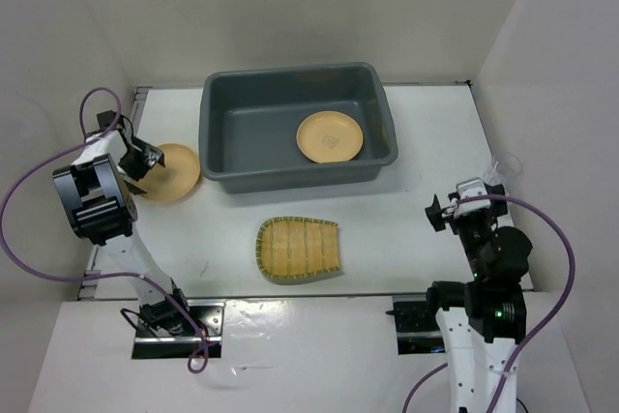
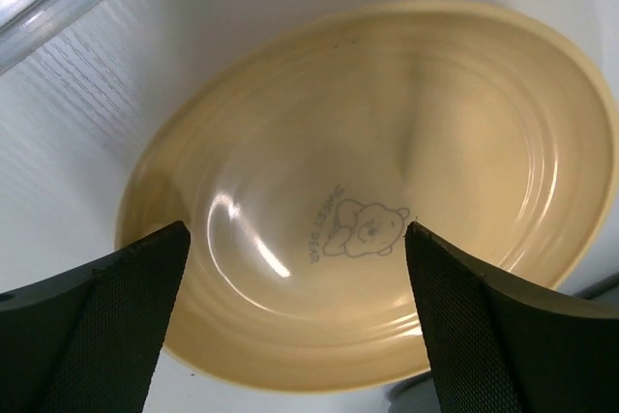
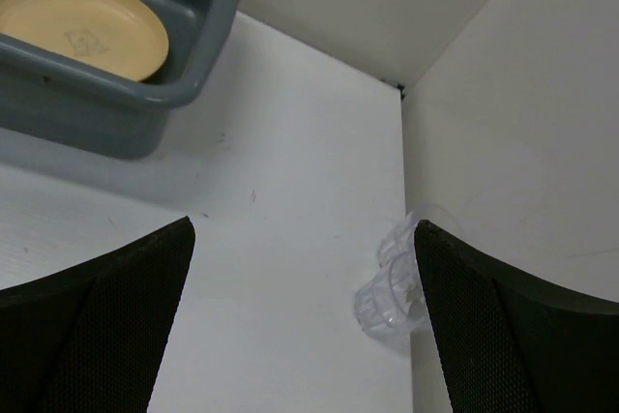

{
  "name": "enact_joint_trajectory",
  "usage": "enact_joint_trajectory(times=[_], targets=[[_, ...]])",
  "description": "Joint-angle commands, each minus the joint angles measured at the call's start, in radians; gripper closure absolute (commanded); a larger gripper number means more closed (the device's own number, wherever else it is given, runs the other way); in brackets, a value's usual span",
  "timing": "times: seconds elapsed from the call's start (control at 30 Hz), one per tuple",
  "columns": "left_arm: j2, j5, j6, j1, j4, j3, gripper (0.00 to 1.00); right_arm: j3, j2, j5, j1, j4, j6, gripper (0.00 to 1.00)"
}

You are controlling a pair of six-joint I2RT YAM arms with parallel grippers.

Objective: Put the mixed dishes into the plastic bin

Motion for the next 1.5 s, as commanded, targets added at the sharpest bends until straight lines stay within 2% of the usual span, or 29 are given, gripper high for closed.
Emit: enact_joint_trajectory(times=[0.0, 0.27, 0.5, 0.77, 1.03, 1.07, 1.13, 1.17, 1.2, 1.23, 1.27, 1.33, 1.37, 1.47], targets=[[-0.074, 0.0, 0.024, 0.005, -0.04, 0.059, 0.0, -0.038, -0.018, -0.079, 0.006, -0.017, -0.061, 0.01], [-0.2, -0.044, 0.01, 0.028, -0.063, 0.055, 0.0, -0.029, 0.235, 0.082, 0.025, 0.028, 0.017, 0.01], [-0.212, -0.018, -0.01, 0.068, -0.041, -0.105, 0.0, -0.029, 0.223, 0.07, 0.034, -0.003, -0.013, 0.01], [-0.148, -0.012, -0.021, 0.068, -0.006, -0.148, 0.0, -0.038, 0.114, 0.052, 0.025, -0.038, -0.073, 0.01], [-0.074, 0.046, -0.03, 0.068, 0.054, -0.202, 0.02, -0.047, 0.154, 0.096, 0.025, -0.018, -0.053, 0.01], [-0.064, 0.046, -0.021, 0.068, 0.054, -0.202, 0.08, -0.047, 0.154, 0.096, 0.025, -0.018, -0.053, 0.01], [-0.054, 0.046, -0.021, 0.068, 0.054, -0.202, 0.1, -0.056, 0.154, 0.096, 0.025, -0.018, -0.053, 0.01], [-0.054, 0.046, -0.01, 0.068, 0.054, -0.193, 0.38, -0.056, 0.142, 0.096, 0.034, -0.009, -0.053, 0.01], [-0.054, 0.046, -0.01, 0.068, 0.054, -0.193, 0.38, -0.056, 0.142, 0.096, 0.034, -0.009, -0.053, 0.01], [-0.054, 0.046, -0.01, 0.068, 0.054, -0.193, 0.49, -0.066, 0.142, 0.096, 0.044, -0.009, -0.053, 0.01], [-0.054, 0.046, -0.01, 0.068, 0.054, -0.183, 0.71, -0.066, 0.13, 0.096, 0.045, -0.009, -0.053, 0.01], [-0.054, 0.046, -0.001, 0.068, 0.045, -0.159, 0.92, -0.066, 0.129, 0.105, 0.054, -0.009, -0.053, 0.01], [-0.054, 0.034, -0.001, 0.068, 0.02, -0.145, 1.0, -0.066, 0.129, 0.105, 0.063, 0.002, -0.053, 0.01], [-0.079, -0.009, 0.01, 0.068, -0.027, -0.059, 1.0, -0.066, 0.119, 0.13, 0.101, 0.011, -0.043, 0.01]])
